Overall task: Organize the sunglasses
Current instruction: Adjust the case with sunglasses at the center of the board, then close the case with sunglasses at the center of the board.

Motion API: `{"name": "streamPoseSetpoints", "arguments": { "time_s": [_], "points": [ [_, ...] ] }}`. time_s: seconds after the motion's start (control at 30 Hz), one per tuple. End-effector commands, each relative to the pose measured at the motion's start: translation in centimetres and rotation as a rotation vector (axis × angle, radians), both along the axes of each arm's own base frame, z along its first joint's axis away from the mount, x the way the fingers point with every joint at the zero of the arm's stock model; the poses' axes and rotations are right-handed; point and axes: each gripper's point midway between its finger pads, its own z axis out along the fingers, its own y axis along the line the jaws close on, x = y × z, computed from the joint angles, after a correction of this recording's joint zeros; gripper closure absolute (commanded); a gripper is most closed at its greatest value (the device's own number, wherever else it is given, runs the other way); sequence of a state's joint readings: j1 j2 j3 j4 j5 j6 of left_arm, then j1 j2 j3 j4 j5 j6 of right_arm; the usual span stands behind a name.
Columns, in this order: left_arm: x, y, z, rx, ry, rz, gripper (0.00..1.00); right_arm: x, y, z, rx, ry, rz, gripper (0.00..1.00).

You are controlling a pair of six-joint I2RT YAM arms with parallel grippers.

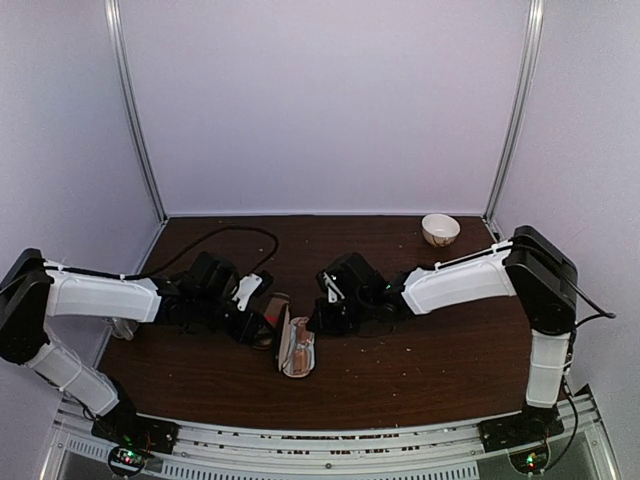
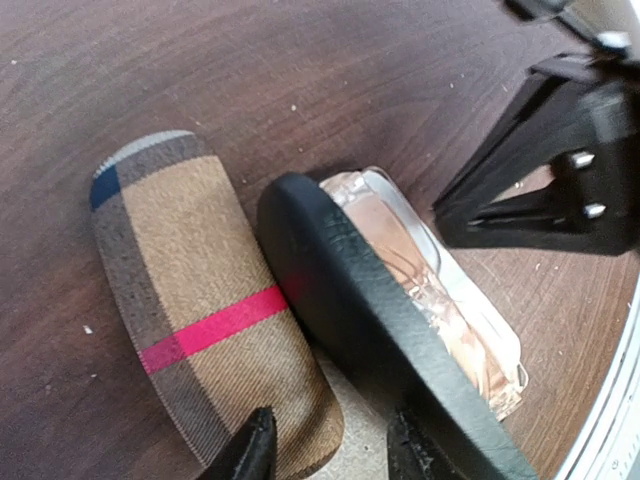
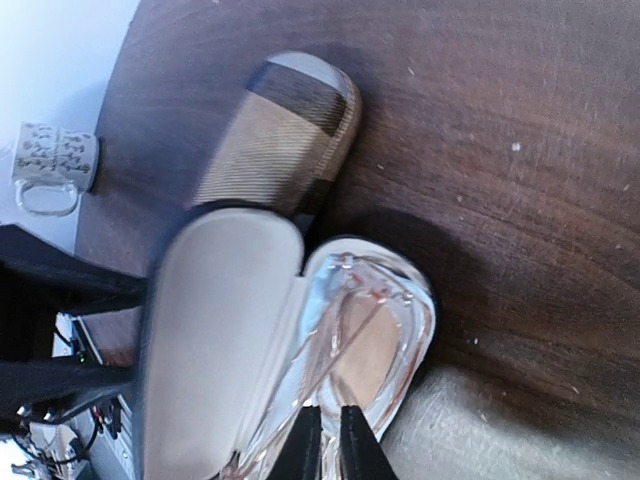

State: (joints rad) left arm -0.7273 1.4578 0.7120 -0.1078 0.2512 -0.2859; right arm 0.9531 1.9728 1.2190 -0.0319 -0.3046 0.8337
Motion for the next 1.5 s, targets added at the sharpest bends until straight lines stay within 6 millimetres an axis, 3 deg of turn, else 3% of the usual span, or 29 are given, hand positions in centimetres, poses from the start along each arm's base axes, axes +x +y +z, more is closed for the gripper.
{"name": "streamPoseSetpoints", "arguments": {
  "time_s": [0.0, 0.17, 0.33, 0.47, 0.8, 1.27, 1.47],
  "points": [
    [0.7, 0.4, 1.9, -0.014, -0.049, 0.032, 0.59, 0.1, -1.3, 3.4, -0.024, -0.084, 0.023, 0.91],
    [0.7, 0.8, 2.4, -0.009, -0.064, 0.044, 0.6, -0.2, -3.6, 4.6, -0.047, -0.114, 0.023, 0.85],
    [0.6, 0.8, 3.1, -0.021, -0.066, 0.045, 0.59, 0.2, -6.5, 4.2, -0.054, -0.125, -0.02, 0.78],
    [0.4, 0.6, 3.8, -0.039, -0.062, 0.04, 0.59, 0.1, -7.0, 3.3, -0.031, -0.104, -0.027, 0.71],
    [-0.1, -0.1, 4.7, -0.083, -0.036, 0.016, 0.59, -0.6, -4.2, 1.9, 0.136, -0.01, -0.007, 0.68],
    [0.0, -1.5, 3.4, -0.1, 0.02, -0.02, 0.66, -2.2, -1.1, -0.2, 0.243, 0.092, 0.031, 0.69],
    [-0.3, -1.9, 2.8, -0.106, 0.045, -0.032, 0.7, -3.0, -0.1, -1.1, 0.262, 0.121, 0.043, 0.74]
  ]
}}
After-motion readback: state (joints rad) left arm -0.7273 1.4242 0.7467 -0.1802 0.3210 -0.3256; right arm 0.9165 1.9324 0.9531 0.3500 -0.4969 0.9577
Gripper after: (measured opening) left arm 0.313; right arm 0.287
